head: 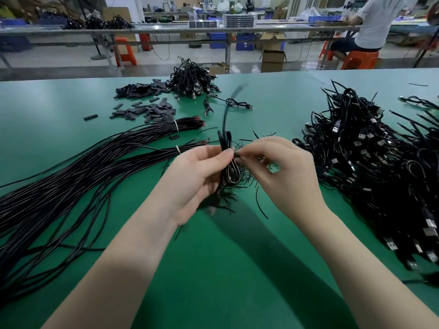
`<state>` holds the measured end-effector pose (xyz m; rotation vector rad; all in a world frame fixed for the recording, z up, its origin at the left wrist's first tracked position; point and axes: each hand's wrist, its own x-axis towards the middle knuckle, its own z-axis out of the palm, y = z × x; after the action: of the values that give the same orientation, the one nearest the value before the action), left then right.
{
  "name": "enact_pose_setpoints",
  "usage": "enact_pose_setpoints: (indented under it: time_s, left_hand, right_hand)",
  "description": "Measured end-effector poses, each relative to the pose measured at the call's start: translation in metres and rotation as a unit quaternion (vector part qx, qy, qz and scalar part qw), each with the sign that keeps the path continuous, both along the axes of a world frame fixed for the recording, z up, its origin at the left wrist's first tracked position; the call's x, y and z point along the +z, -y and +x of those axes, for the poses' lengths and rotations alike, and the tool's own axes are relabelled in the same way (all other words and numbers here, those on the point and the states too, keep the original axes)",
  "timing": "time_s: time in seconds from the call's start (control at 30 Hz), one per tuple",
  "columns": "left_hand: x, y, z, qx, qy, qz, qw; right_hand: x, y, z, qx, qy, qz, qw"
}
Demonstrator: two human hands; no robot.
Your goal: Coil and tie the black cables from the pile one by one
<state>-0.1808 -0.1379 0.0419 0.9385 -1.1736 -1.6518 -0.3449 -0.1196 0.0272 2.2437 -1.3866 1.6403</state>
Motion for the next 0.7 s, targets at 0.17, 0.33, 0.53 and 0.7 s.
enact_pose_setpoints:
  time_s: [0.17,0.33,0.53,0.7]
  left_hand:
    - [-0.007,0.001,0.0,0.076,0.1,-0.206,0.971]
    - [-0.007,-0.001,-0.001,0.063,0.111,-0.242,0.962]
    - [-0.005,0.001,0.003,0.068,0.091,-0.255,0.96]
    - [-0.006,0.0,0.0,0.005,0.047,-0.135,0.99]
  right_hand:
    - [0.01,-0.004,-0.001,0.121,0.353,0.402,0.836]
    - [0.01,-0.005,0.004,0.172,0.426,0.43,0.777]
    - [0.01,-0.008,0.009,0.209,0.46,0.427,0.75]
    - [0.004,-0.006,0.01,0.052,0.135,0.097,0.985]
